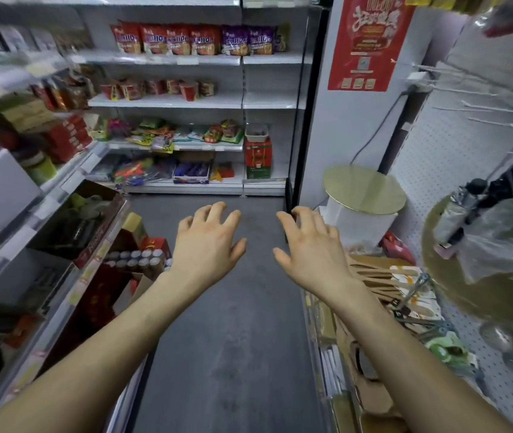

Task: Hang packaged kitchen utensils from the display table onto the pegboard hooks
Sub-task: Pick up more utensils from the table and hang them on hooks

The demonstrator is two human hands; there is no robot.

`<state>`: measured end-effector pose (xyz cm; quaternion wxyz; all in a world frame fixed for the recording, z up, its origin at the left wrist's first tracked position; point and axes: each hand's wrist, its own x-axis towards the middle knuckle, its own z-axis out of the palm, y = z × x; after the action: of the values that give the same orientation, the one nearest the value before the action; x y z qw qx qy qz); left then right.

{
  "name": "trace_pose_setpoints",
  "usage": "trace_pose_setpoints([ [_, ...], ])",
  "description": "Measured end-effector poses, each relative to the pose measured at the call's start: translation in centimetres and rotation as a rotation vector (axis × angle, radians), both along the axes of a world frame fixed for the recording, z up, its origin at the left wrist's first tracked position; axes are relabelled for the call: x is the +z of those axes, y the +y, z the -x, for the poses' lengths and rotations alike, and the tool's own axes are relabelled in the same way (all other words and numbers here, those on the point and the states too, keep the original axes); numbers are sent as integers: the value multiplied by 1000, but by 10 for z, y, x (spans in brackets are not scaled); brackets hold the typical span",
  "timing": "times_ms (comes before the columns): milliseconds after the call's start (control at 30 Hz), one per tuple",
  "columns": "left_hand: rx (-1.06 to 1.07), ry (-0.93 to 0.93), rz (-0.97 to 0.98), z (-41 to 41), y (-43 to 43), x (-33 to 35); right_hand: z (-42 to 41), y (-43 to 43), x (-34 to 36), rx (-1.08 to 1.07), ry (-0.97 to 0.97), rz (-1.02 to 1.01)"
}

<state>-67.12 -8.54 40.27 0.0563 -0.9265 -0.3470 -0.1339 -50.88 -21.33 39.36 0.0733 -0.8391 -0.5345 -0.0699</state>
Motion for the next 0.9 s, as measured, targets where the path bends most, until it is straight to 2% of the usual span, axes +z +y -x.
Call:
trace_pose_setpoints([
  [267,-74,79,21,-69,114,-24,-58,106,-25,-60,-11,104],
  [533,-323,228,9,-168,229,-38,-122,184,-46,-358,34,101],
  [667,-475,274,36,-237,243,-54,-157,181,-66,-503,96,123],
  [900,-757,346,82,-370,213,-101,-233,138,-121,-744,229,134],
])
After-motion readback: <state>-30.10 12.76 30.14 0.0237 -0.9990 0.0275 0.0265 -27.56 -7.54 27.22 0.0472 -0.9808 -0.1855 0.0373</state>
